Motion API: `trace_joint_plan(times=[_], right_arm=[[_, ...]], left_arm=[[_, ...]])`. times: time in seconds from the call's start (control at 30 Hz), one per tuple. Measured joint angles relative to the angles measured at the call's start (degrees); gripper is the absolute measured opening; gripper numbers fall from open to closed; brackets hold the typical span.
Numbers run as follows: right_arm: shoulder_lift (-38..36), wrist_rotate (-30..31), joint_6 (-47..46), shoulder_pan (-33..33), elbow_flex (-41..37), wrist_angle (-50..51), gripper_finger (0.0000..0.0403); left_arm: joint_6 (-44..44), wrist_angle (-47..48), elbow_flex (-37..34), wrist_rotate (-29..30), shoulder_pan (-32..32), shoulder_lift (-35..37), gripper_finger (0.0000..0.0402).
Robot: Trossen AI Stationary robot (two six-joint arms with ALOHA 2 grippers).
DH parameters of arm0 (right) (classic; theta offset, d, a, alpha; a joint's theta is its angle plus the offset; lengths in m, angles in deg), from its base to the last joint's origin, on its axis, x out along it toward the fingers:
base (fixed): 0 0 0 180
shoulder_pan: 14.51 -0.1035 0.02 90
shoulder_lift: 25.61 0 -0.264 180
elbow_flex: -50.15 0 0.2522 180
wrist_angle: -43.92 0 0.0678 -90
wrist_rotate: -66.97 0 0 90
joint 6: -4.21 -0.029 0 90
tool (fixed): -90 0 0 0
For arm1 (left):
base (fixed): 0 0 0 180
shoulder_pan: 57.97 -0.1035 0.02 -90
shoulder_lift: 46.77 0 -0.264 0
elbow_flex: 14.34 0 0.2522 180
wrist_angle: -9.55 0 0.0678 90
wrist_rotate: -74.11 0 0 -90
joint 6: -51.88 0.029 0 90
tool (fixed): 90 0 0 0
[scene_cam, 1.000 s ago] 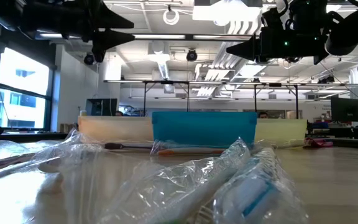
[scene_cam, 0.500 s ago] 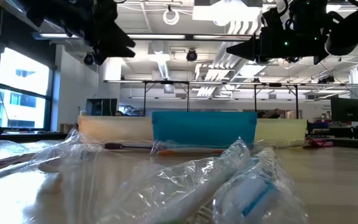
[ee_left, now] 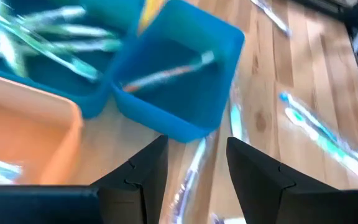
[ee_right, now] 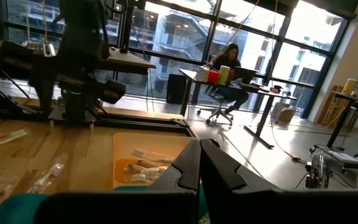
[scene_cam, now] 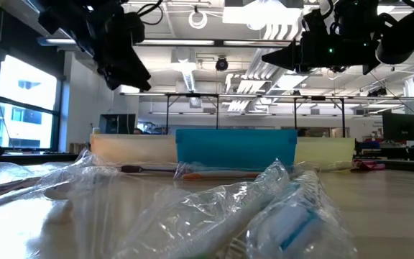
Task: Pick & Place Toothbrushes
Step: Put the violet toothbrush into the yellow bin
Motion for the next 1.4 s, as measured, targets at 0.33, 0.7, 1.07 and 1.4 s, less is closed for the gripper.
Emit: trace_joint_plan(times=[0.33,0.7,1.07,1.4], right_arm=[[-0.01,0.0,-1.25,0.0,0.0,0.02,0.0002],[0.01,0.0,-1.36,0.0,0.0,0.02,0.0002],[0.01,0.0,-1.33,0.02,0.0,0.03,0.0002],[0.01,0.0,-1.33,0.01,0.0,0.07,0.0002]], left_arm=[[-0.8,1.39,-0.07,3.57,6.25,-5.9,0.0161],[-4.11,8.98,-0.09,5.77,6.47,-9.68,0.0161],[-5.13,9.14,-0.09,5.81,6.47,-15.46,0.0161],[-4.85,9.2,-0.09,5.8,6.47,-19.91,0.0161]])
